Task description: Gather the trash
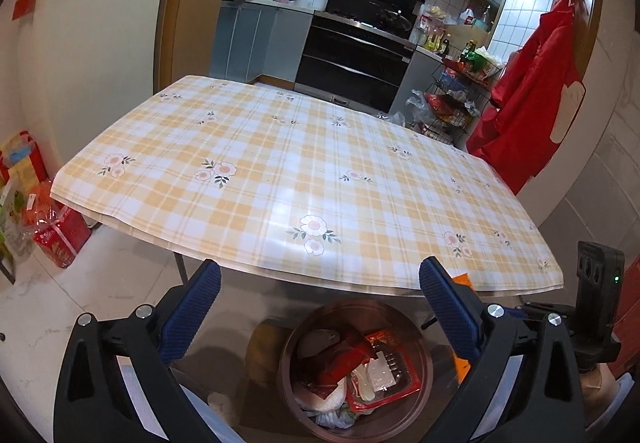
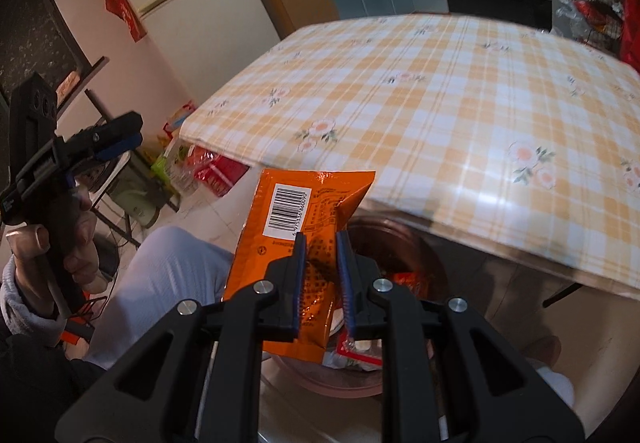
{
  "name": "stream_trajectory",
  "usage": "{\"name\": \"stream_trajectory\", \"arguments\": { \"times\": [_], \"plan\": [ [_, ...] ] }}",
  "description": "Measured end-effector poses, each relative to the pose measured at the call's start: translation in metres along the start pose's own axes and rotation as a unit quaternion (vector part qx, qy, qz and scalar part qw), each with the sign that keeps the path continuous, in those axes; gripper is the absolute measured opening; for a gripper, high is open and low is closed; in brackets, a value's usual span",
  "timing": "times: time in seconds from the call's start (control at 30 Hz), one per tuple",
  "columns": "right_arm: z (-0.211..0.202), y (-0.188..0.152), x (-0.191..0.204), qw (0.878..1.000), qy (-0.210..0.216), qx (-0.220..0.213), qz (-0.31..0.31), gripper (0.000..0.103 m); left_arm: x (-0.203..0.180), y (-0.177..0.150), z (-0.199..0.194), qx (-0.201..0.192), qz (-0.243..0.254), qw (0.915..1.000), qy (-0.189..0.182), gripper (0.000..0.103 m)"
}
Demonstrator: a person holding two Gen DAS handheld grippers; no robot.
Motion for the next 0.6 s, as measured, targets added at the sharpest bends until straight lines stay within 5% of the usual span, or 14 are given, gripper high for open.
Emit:
{"name": "stream_trajectory", "arguments": {
  "times": [0.23,0.37,0.6],
  "plan": [
    [0.007,0.001,-0.006,1.000,-0.015,0.003,0.016,0.042,0.000,-0.003,0.004,-0.001,0.012,0.9999,0.008,0.097],
    [-0.003,0.007,-0.016,0.997,-0.058,-0.020,0.035,0.092,-0.001,-0.003,0.002,-0.003,0.019,0.9997,0.016,0.097],
    [-0.028,0.025,-0.018,0.993,-0.101,-0.047,0.046,0.097,-0.011,0.007,-0.007,-0.012,0.039,0.9989,0.022,0.097]
  ]
}}
Point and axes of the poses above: each gripper's, at about its wrist camera, not at the fingertips, and z roughly the way its jaws point, x to its left, y to its top, the point moved 3 cm from there along z, roughly the way its jaws point, and after that the axes turned 6 degrees about -y, right-handed, at the moved point
